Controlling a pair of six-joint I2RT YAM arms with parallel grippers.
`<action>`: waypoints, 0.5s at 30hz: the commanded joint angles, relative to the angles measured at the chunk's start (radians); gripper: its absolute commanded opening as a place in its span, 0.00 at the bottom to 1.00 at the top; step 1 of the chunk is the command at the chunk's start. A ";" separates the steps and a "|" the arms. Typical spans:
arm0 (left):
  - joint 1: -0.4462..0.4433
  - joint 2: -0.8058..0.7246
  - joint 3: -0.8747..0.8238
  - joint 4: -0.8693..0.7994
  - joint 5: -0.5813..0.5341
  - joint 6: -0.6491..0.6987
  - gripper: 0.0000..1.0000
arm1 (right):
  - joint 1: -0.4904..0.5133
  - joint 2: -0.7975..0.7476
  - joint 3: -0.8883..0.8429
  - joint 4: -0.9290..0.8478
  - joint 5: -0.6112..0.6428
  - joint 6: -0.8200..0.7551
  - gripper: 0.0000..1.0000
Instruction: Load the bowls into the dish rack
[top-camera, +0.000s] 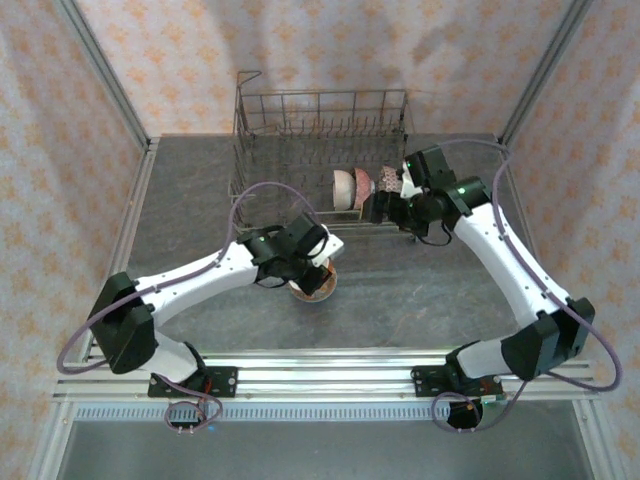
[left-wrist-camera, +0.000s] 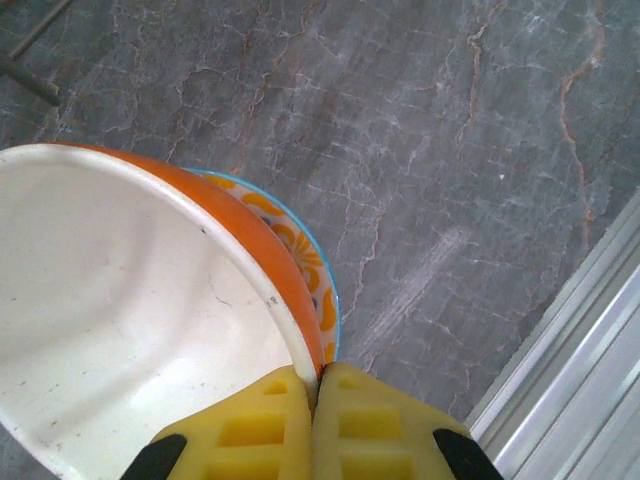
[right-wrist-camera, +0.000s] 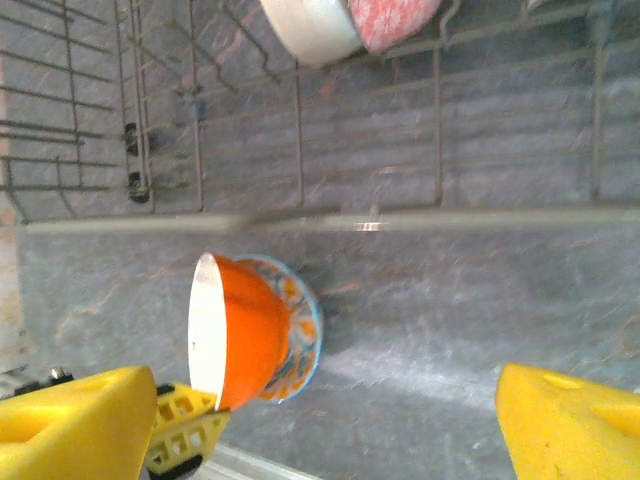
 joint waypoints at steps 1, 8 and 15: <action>0.011 -0.069 -0.027 0.112 0.034 -0.010 0.00 | 0.001 -0.055 -0.093 0.075 -0.112 0.115 0.88; 0.032 -0.184 -0.126 0.259 0.066 -0.042 0.00 | 0.030 -0.112 -0.237 0.214 -0.155 0.239 0.90; 0.038 -0.237 -0.174 0.388 0.122 -0.068 0.00 | 0.083 -0.086 -0.280 0.374 -0.205 0.322 0.91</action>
